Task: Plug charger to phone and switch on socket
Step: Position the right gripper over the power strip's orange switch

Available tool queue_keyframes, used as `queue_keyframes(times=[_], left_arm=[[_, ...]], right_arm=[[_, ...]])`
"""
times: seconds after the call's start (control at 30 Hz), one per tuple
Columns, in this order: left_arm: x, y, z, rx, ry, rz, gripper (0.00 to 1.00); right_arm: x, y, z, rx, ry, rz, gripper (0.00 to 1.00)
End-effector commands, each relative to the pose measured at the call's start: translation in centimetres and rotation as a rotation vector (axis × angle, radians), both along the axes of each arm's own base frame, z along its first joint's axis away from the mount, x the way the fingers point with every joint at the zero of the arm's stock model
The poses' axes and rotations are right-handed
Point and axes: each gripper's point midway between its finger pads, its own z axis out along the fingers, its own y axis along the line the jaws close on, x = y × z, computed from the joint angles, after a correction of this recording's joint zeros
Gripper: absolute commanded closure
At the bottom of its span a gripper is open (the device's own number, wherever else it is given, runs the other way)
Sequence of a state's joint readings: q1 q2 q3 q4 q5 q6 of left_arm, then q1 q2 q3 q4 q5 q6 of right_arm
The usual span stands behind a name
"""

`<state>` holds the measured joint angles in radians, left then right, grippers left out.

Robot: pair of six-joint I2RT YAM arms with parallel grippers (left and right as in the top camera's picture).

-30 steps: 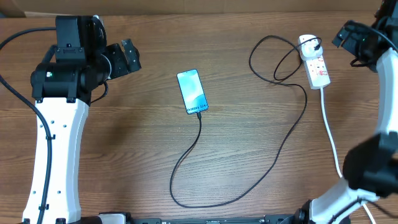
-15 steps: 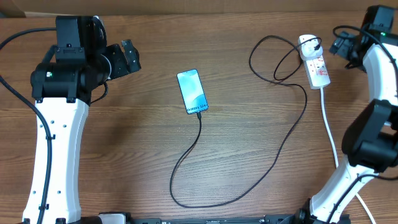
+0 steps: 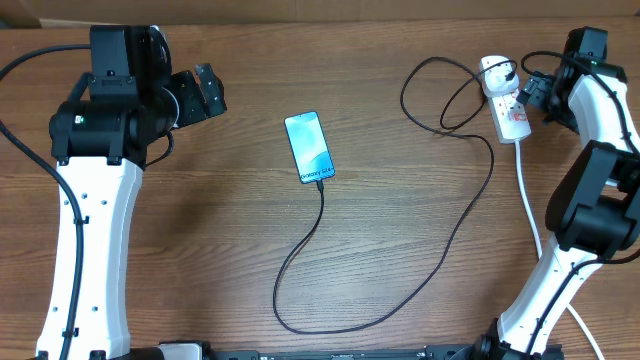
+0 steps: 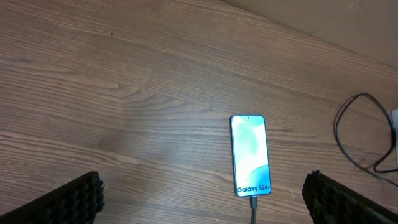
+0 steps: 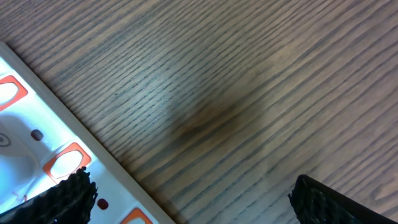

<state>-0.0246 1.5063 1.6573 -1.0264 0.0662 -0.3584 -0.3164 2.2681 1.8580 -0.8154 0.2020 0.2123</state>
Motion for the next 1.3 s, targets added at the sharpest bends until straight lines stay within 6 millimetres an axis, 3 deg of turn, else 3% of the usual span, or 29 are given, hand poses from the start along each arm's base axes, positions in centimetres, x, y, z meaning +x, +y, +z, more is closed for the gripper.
queue_keyframes(times=[0.0,1.27], left_arm=[[0.0,0.2,-0.2,0.026,0.005,-0.009,0.0],[0.0,0.2,-0.2,0.026,0.005,-0.009,0.01]], right_arm=[[0.7,0.6,-0.9,0.051,-0.014,0.022,0.0],[1.9,0.7,-1.9,0.08,-0.062,0.005,0.0]])
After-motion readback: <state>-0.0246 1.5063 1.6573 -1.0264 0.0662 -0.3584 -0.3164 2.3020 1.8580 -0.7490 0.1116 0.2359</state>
